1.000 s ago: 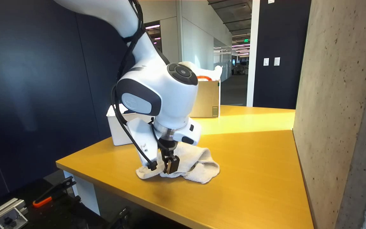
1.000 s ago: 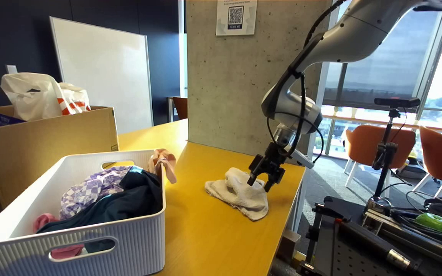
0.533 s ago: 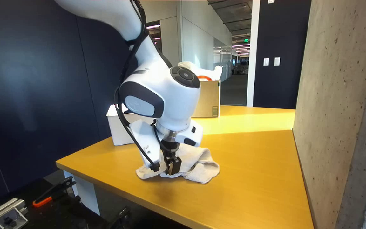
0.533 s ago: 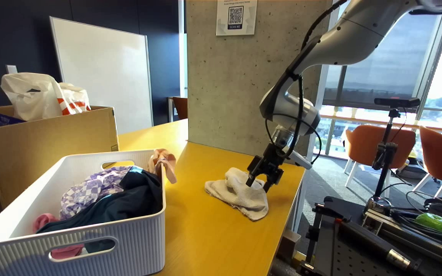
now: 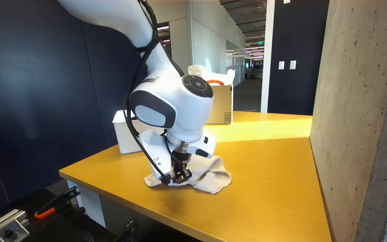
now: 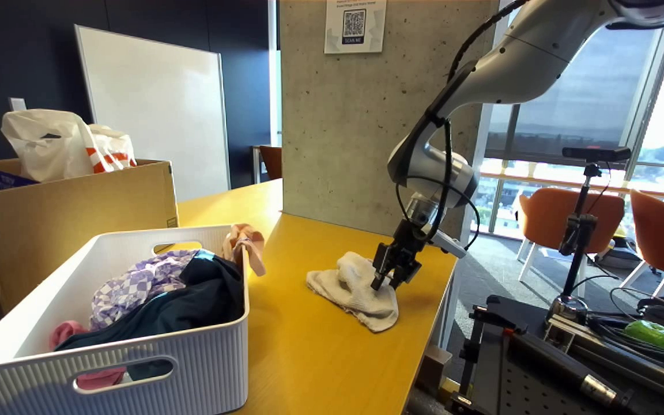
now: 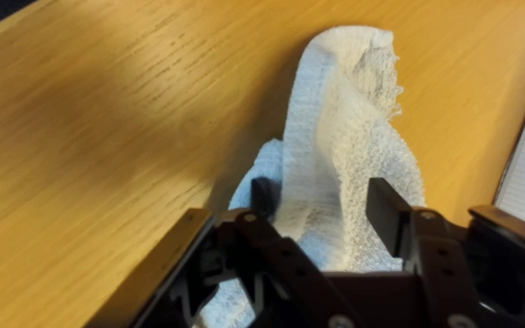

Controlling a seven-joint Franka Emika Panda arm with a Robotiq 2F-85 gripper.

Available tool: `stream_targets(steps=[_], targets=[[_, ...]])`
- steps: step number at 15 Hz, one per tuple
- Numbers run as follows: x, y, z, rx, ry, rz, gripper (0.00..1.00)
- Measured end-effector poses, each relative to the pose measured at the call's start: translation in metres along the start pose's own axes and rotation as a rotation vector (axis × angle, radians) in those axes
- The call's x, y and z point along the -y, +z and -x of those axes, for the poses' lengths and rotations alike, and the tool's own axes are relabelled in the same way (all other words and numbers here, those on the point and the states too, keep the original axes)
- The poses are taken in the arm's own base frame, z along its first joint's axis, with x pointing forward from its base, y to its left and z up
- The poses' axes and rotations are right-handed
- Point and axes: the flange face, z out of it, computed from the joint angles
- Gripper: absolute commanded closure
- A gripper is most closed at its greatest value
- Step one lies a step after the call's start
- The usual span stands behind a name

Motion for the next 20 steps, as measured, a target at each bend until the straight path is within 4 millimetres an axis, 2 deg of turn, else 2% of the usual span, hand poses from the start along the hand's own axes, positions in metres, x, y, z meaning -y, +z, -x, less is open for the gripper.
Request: stream_targets(steps=[1, 4, 9, 11, 14, 20], targets=[[0.0, 0.0, 0.0, 0.0, 0.0, 0.0, 0.82], [0.0, 0.0, 0.001, -0.001, 0.001, 0.003, 1.0], [-0.001, -0.008, 0.005, -0.02, 0.001, 0.022, 0.99], [-0.001, -0.021, 0.01, -0.052, 0.003, 0.05, 0.99], [-0.006, -0.06, 0.012, -0.122, 0.017, 0.079, 0.99], [-0.035, -0.16, 0.017, -0.234, 0.136, 0.215, 0.99]])
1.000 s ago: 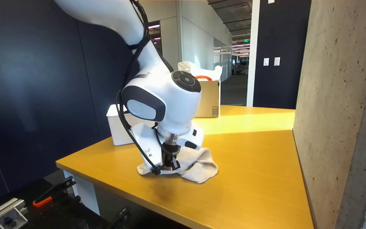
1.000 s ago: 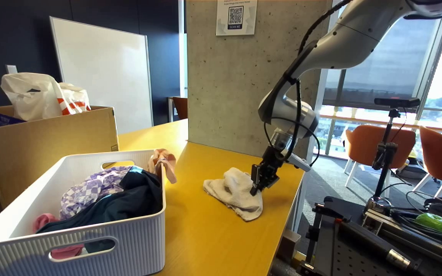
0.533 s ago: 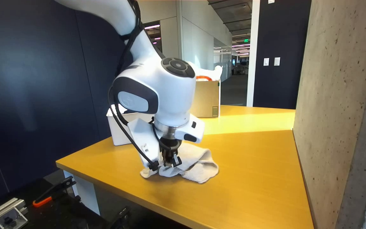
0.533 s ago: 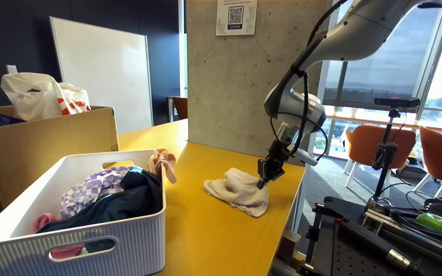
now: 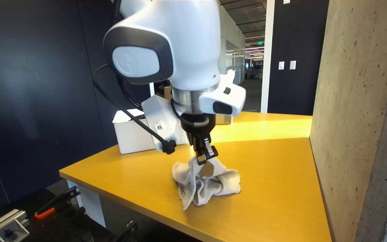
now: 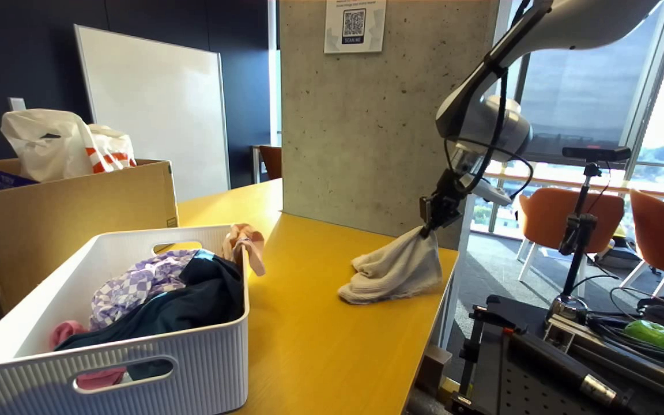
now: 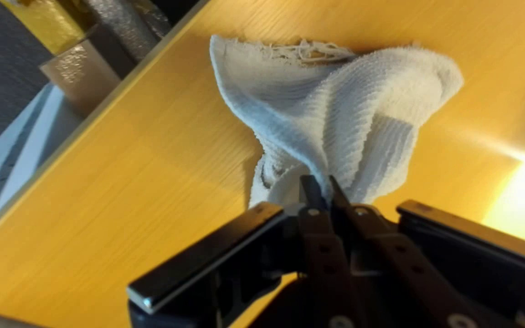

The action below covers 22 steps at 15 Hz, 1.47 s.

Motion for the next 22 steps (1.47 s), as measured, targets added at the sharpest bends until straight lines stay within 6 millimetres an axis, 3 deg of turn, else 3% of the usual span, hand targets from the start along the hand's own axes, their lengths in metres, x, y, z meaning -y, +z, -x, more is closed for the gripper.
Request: stream_targets(steps=[3, 6, 8, 10, 12, 16, 18, 21, 22], targets=[[-0.037, -0.042, -0.031, -0.06, 0.091, 0.129, 0.99], [-0.061, -0.077, -0.083, -0.15, 0.176, 0.251, 0.99], [-0.054, -0.086, -0.114, -0.165, 0.197, 0.309, 0.99], [-0.025, -0.077, -0.13, -0.128, 0.17, 0.324, 0.99], [0.02, -0.055, -0.128, -0.035, 0.106, 0.296, 0.99], [0.114, -0.006, -0.088, 0.129, -0.049, 0.224, 0.99], [0.144, 0.012, -0.065, 0.21, -0.12, 0.18, 0.99], [0.161, 0.024, -0.041, 0.313, -0.232, 0.108, 0.99], [0.163, 0.026, -0.036, 0.348, -0.271, 0.088, 0.7]])
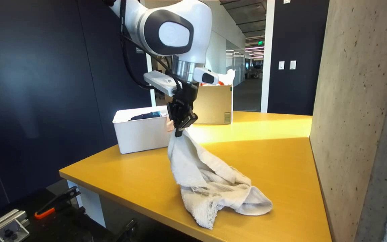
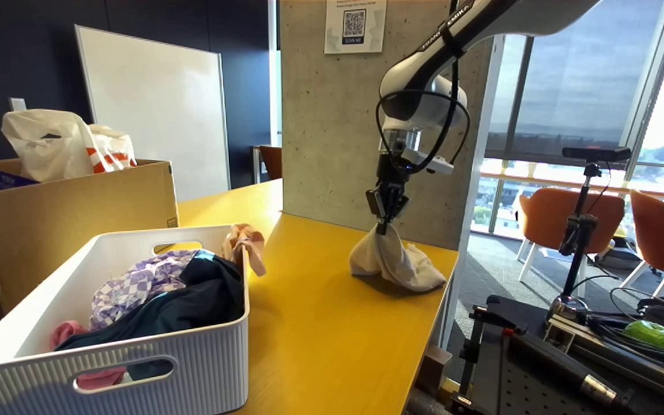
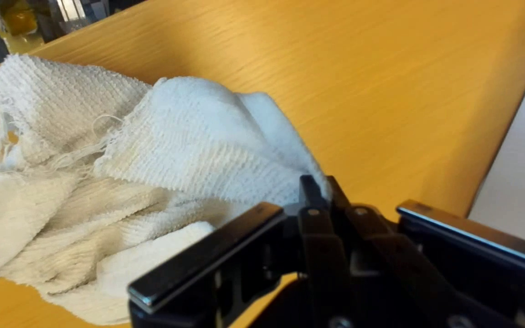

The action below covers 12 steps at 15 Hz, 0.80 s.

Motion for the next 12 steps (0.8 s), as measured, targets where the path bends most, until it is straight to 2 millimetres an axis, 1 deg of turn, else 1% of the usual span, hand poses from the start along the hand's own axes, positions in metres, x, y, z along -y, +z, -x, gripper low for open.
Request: stream_targets(steps=[1, 2, 3, 5, 6, 7, 8, 10, 11, 12], targets=[[0.002, 0.004, 0.004, 0.031, -0.039, -0.016, 0.68], [0.004, 0.008, 0.007, 0.065, -0.076, -0.03, 0.62], [0.005, 0.013, 0.01, 0.1, -0.113, -0.042, 0.54], [0.006, 0.02, 0.017, 0.179, -0.18, -0.068, 0.42], [0.005, 0.02, 0.021, 0.225, -0.205, -0.085, 0.33], [0.003, 0.018, 0.025, 0.27, -0.225, -0.102, 0.27], [-0.002, 0.014, 0.026, 0.303, -0.227, -0.112, 0.18], [-0.02, 0.002, 0.022, 0.332, -0.201, -0.11, 0.05], [-0.032, -0.005, 0.017, 0.326, -0.169, -0.104, 0.0], [-0.045, -0.011, 0.011, 0.313, -0.136, -0.099, 0.0]])
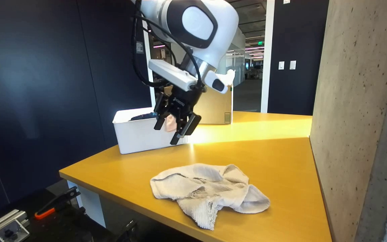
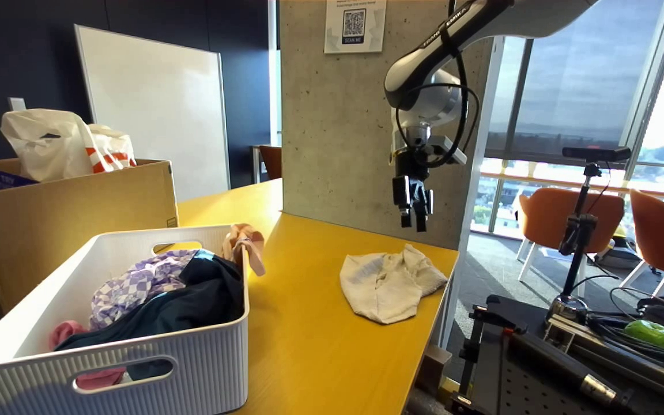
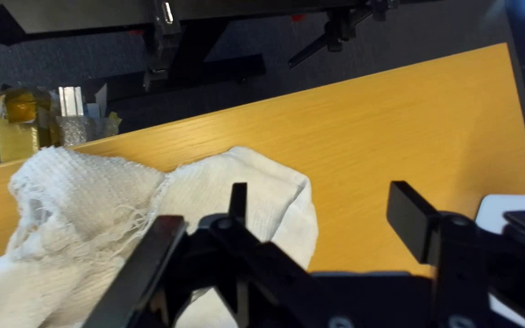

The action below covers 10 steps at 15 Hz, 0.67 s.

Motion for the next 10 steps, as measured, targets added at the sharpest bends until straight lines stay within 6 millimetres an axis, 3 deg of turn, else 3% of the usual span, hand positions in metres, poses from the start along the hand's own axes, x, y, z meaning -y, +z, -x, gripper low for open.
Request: stream_targets(steps=[4, 7, 10], targets=[[-0.047, -0.021, -0.018, -0.056, 0.132, -0.002, 0.0], [-0.068, -0.008, -0.048, -0.074, 0.211, -0.003, 0.0], [-0.083, 0.018, -0.08, -0.063, 0.263, 0.004, 0.0]])
